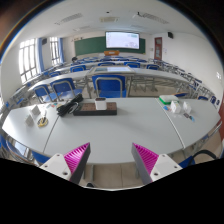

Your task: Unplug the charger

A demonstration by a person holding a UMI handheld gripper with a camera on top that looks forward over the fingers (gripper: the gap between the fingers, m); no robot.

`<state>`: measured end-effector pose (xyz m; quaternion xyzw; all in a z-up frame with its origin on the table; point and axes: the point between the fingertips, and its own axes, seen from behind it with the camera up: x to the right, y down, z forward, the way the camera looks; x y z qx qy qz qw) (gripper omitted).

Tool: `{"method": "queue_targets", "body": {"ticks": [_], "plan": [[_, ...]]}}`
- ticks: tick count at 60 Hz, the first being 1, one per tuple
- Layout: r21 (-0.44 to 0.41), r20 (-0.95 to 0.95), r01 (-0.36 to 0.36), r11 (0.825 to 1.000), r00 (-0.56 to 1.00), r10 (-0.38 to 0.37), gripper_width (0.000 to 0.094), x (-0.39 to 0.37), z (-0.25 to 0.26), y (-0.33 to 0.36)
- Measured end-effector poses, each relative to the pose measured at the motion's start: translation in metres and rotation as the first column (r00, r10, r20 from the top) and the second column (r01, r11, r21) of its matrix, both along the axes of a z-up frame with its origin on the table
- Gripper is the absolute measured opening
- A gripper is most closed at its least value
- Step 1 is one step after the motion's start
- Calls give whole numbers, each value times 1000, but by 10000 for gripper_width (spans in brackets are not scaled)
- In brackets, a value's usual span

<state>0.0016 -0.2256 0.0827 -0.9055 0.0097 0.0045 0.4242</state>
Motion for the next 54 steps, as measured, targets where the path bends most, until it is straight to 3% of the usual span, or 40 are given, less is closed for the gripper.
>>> {"method": "queue_targets", "body": {"ticks": [12, 21, 27, 31, 35, 47, 50, 54], "plan": [[120, 13, -20, 993, 1000, 19, 855, -47, -13, 141], [161, 24, 7, 987, 1000, -11, 828, -53, -20, 214], [141, 25, 26, 990, 999, -30, 780, -51, -41, 246], [122, 27, 34, 992, 999, -38, 686, -49, -53, 256], [121, 40, 45, 992, 998, -50, 422, -43, -62, 262], [113, 17, 28, 993, 999, -30, 301, -45, -55, 265], [168, -7, 28, 985, 1000, -28, 297, -45, -24, 272], [281, 7, -4, 960, 1000, 3, 296, -44, 40, 283]]}}
